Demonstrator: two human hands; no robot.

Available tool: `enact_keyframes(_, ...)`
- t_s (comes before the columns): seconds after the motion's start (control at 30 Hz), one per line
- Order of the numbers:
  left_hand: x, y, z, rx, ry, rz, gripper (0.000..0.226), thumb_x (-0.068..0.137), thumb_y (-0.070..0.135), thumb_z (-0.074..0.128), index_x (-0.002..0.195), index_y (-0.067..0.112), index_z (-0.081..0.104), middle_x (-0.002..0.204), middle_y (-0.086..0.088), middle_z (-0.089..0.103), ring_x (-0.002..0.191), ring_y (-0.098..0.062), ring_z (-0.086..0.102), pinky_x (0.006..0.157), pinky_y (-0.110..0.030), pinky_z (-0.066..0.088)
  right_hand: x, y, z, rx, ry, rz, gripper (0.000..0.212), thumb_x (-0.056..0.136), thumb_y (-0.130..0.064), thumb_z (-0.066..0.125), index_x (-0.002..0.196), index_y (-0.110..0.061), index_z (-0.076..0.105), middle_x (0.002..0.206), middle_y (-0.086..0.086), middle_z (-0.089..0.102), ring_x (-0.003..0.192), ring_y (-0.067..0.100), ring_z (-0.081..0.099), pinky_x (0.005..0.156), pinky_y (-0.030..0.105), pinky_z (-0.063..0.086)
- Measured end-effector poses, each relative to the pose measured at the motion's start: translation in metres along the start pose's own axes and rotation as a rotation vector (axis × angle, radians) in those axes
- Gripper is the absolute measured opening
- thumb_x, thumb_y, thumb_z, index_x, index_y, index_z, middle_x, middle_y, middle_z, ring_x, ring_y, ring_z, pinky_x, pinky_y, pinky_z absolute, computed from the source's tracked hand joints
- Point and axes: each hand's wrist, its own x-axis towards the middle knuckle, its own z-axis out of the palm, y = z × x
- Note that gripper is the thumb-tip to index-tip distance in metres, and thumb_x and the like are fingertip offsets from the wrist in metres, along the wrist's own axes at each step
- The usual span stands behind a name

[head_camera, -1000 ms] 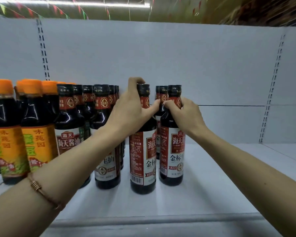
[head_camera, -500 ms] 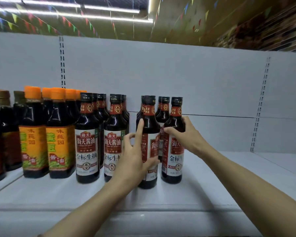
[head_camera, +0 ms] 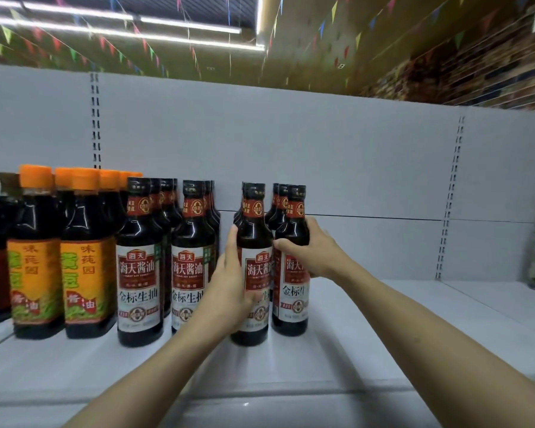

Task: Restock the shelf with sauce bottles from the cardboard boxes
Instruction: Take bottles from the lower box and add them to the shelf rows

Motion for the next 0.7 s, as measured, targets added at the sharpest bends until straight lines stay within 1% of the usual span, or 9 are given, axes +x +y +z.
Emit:
enact_keyframes(0.07, 0.001, -0.002, 0.000, 0.009, -0.013, 0.015, 0.115, 0.085, 0.006, 0.068, 0.146, 0.038, -0.024, 0.155, 0.002, 0.025, 0.139, -0.014, 0.033, 0.110, -0.040, 0.034, 0.004, -0.001, 0.002, -0.016, 0.017, -0.008, 0.091, 0.055, -0.074, 0.059, 0.135, -0.038, 0.033, 0.131, 0.005, 0.049, 0.118, 0.031, 0.054, 0.092, 0.055, 0.052)
enact_keyframes(0.17, 0.001, -0.004, -0.002, 0.024, -0.025, 0.042, 0.113, 0.086, 0.008, 0.067, 0.146, 0.035, -0.025, 0.157, 0.004, 0.021, 0.139, -0.010, 0.029, 0.110, -0.035, 0.032, 0.014, -0.001, 0.006, -0.043, 0.034, -0.015, 0.084, 0.065, -0.067, 0.062, 0.137, -0.032, 0.036, 0.127, 0.003, 0.051, 0.116, 0.028, 0.055, 0.092, 0.053, 0.052)
enact_keyframes(0.23, 0.001, -0.005, -0.003, 0.023, -0.031, 0.052, 0.113, 0.086, 0.009, 0.067, 0.147, 0.034, -0.025, 0.157, 0.006, 0.019, 0.137, -0.005, 0.024, 0.111, -0.034, 0.030, 0.021, 0.001, 0.009, -0.060, 0.045, -0.019, 0.087, 0.058, -0.071, 0.058, 0.133, -0.030, 0.041, 0.124, 0.002, 0.054, 0.113, 0.025, 0.057, 0.094, 0.051, 0.051)
enact_keyframes(0.3, 0.001, -0.004, -0.004, 0.009, -0.044, 0.047, 0.112, 0.086, 0.009, 0.067, 0.147, 0.034, -0.025, 0.157, 0.007, 0.017, 0.129, 0.002, 0.021, 0.112, -0.033, 0.028, 0.029, 0.005, 0.013, -0.070, 0.043, -0.020, 0.090, 0.053, -0.075, 0.052, 0.130, -0.030, 0.044, 0.122, 0.002, 0.057, 0.110, 0.025, 0.059, 0.093, 0.049, 0.051)
enact_keyframes(0.37, 0.000, -0.003, -0.004, 0.011, -0.052, 0.048, 0.112, 0.087, 0.010, 0.067, 0.146, 0.034, -0.025, 0.157, 0.008, 0.016, 0.124, 0.005, 0.019, 0.111, -0.031, 0.028, 0.031, 0.005, 0.014, -0.074, 0.046, -0.017, 0.086, 0.058, -0.074, 0.055, 0.131, -0.029, 0.043, 0.125, 0.003, 0.056, 0.110, 0.025, 0.059, 0.094, 0.048, 0.051)
enact_keyframes(0.43, 0.001, -0.002, -0.005, 0.017, -0.049, 0.043, 0.112, 0.087, 0.012, 0.067, 0.146, 0.034, -0.025, 0.157, 0.007, 0.015, 0.129, 0.002, 0.020, 0.112, -0.032, 0.028, 0.028, 0.003, 0.016, -0.073, 0.063, -0.005, 0.079, 0.075, -0.064, 0.063, 0.138, -0.025, 0.036, 0.132, 0.004, 0.050, 0.118, 0.027, 0.055, 0.099, 0.047, 0.048)
enact_keyframes(0.5, 0.001, -0.003, -0.005, 0.021, -0.040, 0.041, 0.113, 0.086, 0.013, 0.068, 0.146, 0.035, -0.025, 0.157, 0.006, 0.017, 0.131, 0.000, 0.023, 0.111, -0.031, 0.029, 0.029, 0.006, 0.018, -0.065, 0.073, 0.004, 0.078, 0.085, -0.056, 0.062, 0.145, -0.019, 0.028, 0.140, 0.005, 0.044, 0.124, 0.028, 0.051, 0.102, 0.047, 0.045)
enact_keyframes(0.6, 0.000, -0.005, -0.005, 0.012, -0.035, 0.053, 0.113, 0.086, 0.013, 0.068, 0.146, 0.036, -0.024, 0.157, 0.006, 0.018, 0.125, 0.002, 0.025, 0.109, -0.031, 0.032, 0.033, 0.009, 0.020, -0.086, 0.079, -0.003, 0.079, 0.086, -0.056, 0.061, 0.146, -0.018, 0.026, 0.144, 0.007, 0.042, 0.126, 0.029, 0.051, 0.103, 0.048, 0.045)
enact_keyframes(0.7, 0.001, -0.009, -0.004, 0.009, -0.024, 0.058, 0.113, 0.085, 0.012, 0.069, 0.147, 0.036, -0.022, 0.158, 0.006, 0.018, 0.139, -0.008, 0.026, 0.111, -0.034, 0.031, 0.036, 0.009, 0.022, -0.074, 0.090, -0.013, 0.079, 0.085, -0.057, 0.062, 0.145, -0.017, 0.028, 0.143, 0.008, 0.043, 0.125, 0.029, 0.051, 0.102, 0.049, 0.045)
